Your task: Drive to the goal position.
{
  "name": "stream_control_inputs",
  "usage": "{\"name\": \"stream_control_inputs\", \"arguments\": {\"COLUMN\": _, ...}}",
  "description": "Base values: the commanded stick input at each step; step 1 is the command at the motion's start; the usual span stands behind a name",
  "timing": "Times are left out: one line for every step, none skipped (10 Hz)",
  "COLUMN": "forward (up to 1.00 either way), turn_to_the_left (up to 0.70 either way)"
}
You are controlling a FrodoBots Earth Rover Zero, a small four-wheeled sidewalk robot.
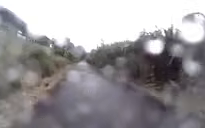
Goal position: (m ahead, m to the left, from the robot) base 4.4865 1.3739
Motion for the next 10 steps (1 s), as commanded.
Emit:
{"name": "stream_control_inputs", "arguments": {"forward": 1.00, "turn_to_the_left": 0.00}}
{"name": "stream_control_inputs", "arguments": {"forward": 1.00, "turn_to_the_left": 0.00}}
{"name": "stream_control_inputs", "arguments": {"forward": 1.00, "turn_to_the_left": 0.00}}
{"name": "stream_control_inputs", "arguments": {"forward": 1.00, "turn_to_the_left": 0.00}}
{"name": "stream_control_inputs", "arguments": {"forward": 1.00, "turn_to_the_left": 0.00}}
{"name": "stream_control_inputs", "arguments": {"forward": 1.00, "turn_to_the_left": 0.00}}
{"name": "stream_control_inputs", "arguments": {"forward": 1.00, "turn_to_the_left": 0.00}}
{"name": "stream_control_inputs", "arguments": {"forward": 1.00, "turn_to_the_left": 0.00}}
{"name": "stream_control_inputs", "arguments": {"forward": 1.00, "turn_to_the_left": 0.00}}
{"name": "stream_control_inputs", "arguments": {"forward": 1.00, "turn_to_the_left": 0.00}}
